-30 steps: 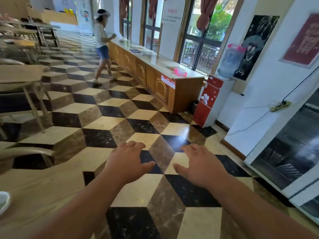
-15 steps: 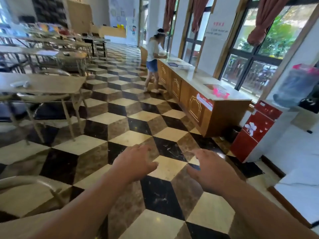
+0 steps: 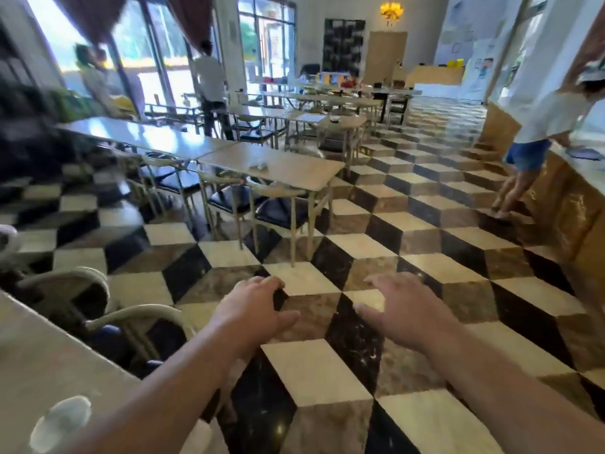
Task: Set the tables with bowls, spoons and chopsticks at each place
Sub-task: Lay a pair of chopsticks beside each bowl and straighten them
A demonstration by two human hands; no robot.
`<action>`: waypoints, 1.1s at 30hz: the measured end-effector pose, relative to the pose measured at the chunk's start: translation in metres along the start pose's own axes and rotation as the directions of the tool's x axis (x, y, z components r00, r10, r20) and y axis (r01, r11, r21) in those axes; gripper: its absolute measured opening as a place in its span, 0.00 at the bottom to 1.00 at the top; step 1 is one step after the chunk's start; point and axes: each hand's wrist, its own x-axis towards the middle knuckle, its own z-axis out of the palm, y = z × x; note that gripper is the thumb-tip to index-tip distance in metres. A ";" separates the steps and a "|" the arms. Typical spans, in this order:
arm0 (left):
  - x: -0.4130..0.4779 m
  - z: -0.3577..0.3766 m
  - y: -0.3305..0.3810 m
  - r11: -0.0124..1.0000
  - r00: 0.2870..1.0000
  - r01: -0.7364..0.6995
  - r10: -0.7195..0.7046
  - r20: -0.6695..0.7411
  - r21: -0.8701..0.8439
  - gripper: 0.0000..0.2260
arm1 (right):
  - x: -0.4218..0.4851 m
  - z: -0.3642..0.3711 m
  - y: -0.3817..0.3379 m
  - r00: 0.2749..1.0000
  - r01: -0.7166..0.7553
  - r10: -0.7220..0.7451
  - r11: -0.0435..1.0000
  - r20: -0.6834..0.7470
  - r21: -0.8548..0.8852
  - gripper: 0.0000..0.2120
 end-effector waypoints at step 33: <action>0.499 -0.188 -0.381 0.637 0.581 0.718 -0.770 -0.262 -0.281 0.33 | 0.799 0.045 -0.375 0.617 0.779 -0.775 0.626 0.139 0.033 0.37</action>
